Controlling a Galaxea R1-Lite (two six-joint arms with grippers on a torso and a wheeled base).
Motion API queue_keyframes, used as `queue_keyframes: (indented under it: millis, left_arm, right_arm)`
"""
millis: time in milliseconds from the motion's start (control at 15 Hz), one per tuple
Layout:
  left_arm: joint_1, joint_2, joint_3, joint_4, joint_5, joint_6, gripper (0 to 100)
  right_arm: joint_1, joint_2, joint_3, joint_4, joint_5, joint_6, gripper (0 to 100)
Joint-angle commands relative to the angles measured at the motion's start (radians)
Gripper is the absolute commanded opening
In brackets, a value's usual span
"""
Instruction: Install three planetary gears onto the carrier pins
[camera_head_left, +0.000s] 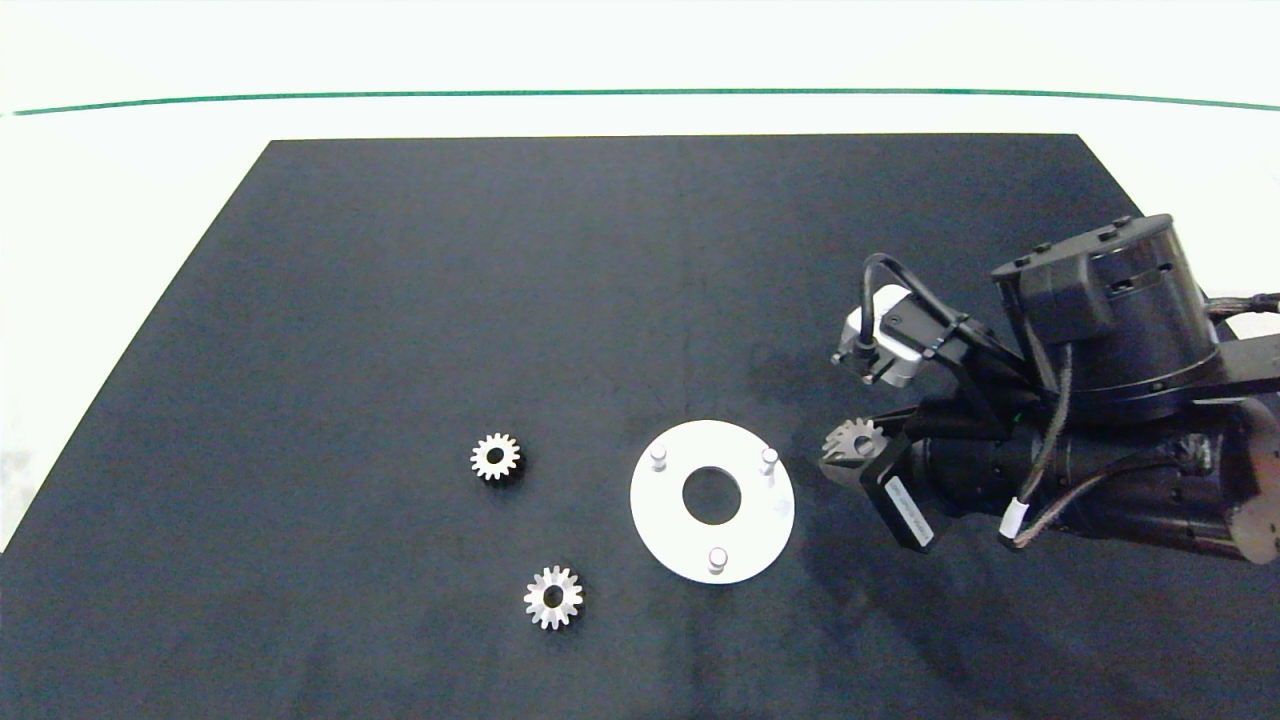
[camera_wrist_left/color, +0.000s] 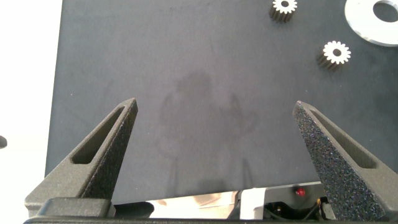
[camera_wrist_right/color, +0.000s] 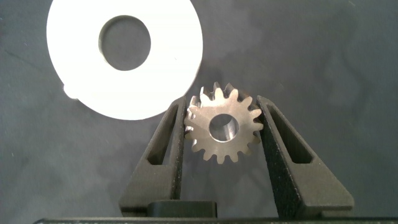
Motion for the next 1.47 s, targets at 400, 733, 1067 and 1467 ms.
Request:
queue_keyframes:
  millis: [400, 733, 1067, 1467]
  left_arm:
    - [0.0, 0.0, 0.0, 0.003, 0.0, 0.001, 100]
    - [-0.001, 0.0, 0.0, 0.003, 0.0, 0.001, 100]
    - [-0.001, -0.002, -0.008, 0.002, 0.0, 0.001, 100]
    - [-0.003, 0.0, -0.011, 0.002, 0.0, 0.001, 100]
  right_arm:
    - [0.026, 0.155, -0.122, 0.0, -0.014, 0.001, 22]
    - [0.044, 0.183, -0.141, 0.0, -0.014, 0.001, 22]
    - [0.049, 0.195, -0.145, 0.0, -0.014, 0.004, 22]
    - [0.046, 0.198, -0.153, -0.001, -0.014, 0.004, 22]
